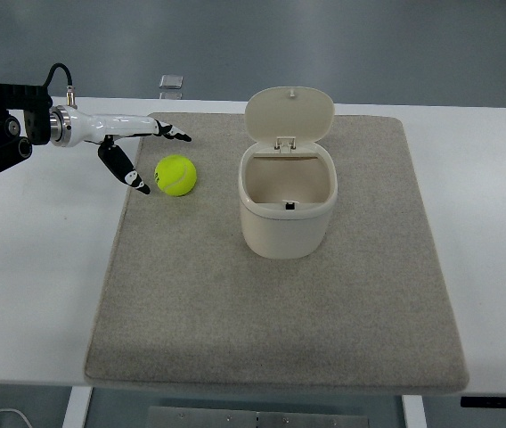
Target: Put tennis ball into box with left hand
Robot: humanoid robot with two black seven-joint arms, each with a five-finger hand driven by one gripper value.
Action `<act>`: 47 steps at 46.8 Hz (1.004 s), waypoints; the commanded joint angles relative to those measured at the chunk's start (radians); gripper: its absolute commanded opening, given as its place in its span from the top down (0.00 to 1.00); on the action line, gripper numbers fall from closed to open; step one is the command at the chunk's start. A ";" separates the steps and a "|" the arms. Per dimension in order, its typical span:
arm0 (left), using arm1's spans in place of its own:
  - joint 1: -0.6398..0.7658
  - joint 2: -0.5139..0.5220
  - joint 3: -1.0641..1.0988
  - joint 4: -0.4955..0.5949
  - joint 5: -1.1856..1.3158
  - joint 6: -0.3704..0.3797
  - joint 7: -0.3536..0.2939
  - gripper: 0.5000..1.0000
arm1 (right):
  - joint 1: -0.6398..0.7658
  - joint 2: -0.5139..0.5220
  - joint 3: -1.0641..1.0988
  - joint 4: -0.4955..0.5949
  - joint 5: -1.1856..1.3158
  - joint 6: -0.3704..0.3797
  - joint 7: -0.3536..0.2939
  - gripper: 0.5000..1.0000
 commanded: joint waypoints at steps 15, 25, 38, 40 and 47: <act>0.019 -0.043 -0.002 0.004 -0.003 0.018 -0.001 0.02 | 0.001 0.000 0.000 0.000 0.000 0.000 0.000 0.12; 0.031 -0.057 -0.002 0.010 -0.002 0.022 -0.001 0.02 | 0.001 0.000 0.000 0.000 0.000 0.000 0.000 0.12; 0.042 -0.079 0.000 0.056 -0.002 0.051 -0.001 0.04 | -0.001 0.000 0.000 0.001 0.000 0.000 0.000 0.12; 0.050 -0.093 0.000 0.076 -0.002 0.058 -0.001 0.05 | -0.001 0.000 0.000 0.001 0.000 0.000 0.000 0.12; 0.068 -0.129 -0.002 0.116 -0.012 0.061 -0.009 0.06 | -0.001 0.000 0.000 0.000 0.000 0.000 0.000 0.12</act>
